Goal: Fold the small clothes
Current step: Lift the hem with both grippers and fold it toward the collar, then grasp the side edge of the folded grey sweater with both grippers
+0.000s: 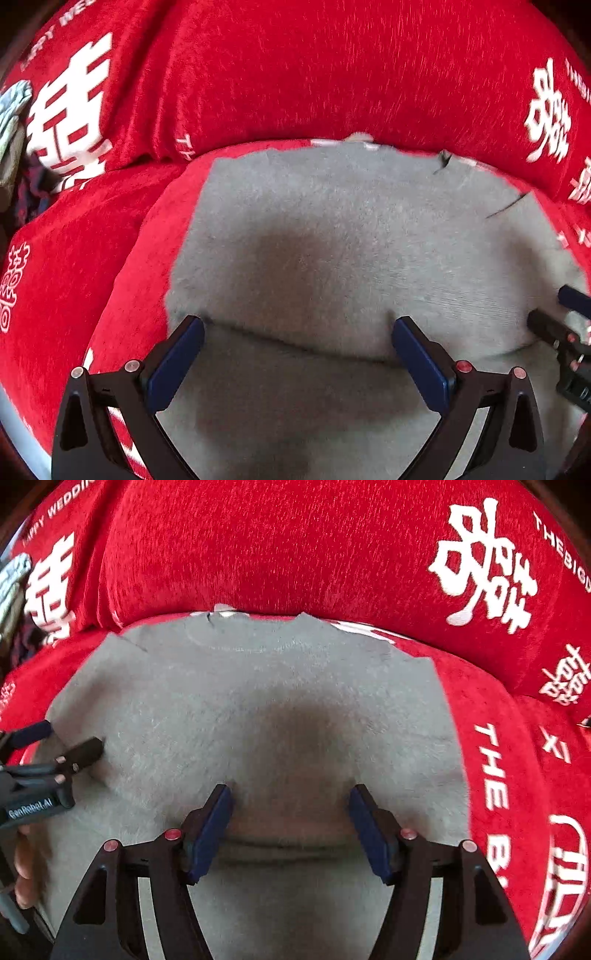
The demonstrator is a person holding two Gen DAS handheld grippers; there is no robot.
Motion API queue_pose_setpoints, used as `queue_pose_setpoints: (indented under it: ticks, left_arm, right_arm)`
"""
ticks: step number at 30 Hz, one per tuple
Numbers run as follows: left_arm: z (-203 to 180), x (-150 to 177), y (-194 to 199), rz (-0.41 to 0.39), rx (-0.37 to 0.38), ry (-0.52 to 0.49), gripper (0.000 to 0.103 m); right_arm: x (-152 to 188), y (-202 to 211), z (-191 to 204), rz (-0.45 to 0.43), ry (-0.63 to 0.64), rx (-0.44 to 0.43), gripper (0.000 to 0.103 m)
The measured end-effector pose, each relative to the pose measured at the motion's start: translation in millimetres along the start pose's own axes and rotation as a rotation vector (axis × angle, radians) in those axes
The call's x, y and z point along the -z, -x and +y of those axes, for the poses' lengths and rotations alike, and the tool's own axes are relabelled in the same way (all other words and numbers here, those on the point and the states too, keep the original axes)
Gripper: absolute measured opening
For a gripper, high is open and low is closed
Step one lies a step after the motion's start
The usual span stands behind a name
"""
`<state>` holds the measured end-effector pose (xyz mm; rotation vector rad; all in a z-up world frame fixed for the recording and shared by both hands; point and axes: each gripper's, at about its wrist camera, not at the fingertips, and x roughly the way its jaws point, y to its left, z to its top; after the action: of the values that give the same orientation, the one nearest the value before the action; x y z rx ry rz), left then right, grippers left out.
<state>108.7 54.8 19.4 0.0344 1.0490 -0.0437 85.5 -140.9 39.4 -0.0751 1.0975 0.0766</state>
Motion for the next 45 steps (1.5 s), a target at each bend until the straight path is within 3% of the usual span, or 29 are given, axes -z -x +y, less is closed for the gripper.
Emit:
queue_pose_setpoints:
  ticks: [5,10,11,15,35,42,45]
  left_arm:
    - [-11.7,21.4,29.5,-0.058,0.002,-0.052,0.102]
    - [-22.5,53.4,28.0,-0.019,-0.008,-0.086,0.102]
    - [-23.4,60.7,23.8,0.001,-0.013,-0.091,0.103]
    - [-11.8,80.5,30.4,-0.013,0.028,-0.029,0.103]
    - [-7.9,148.6,68.8,-0.05,0.021,-0.008,0.103]
    - [-5.5,182.9,84.5,-0.057,0.029,0.039,0.103]
    - [-4.9,192.1,88.2,-0.017,0.038,0.019,0.103]
  right_arm:
    - [22.2,24.5,13.5,-0.049,0.025,-0.039,0.07]
    - [50.4,8.5,15.1,0.041,-0.009,-0.055,0.07]
    - [57.2,12.4,16.9,0.011,0.004,-0.044,0.07]
    - [74.7,20.8,20.8,-0.013,0.031,-0.03,0.073]
    - [155.6,73.7,15.7,-0.12,0.074,-0.031,0.077]
    - [188.9,90.8,13.8,-0.109,0.138,-0.027,0.081]
    - [198.1,97.1,9.4,-0.072,0.157,-0.031,0.081]
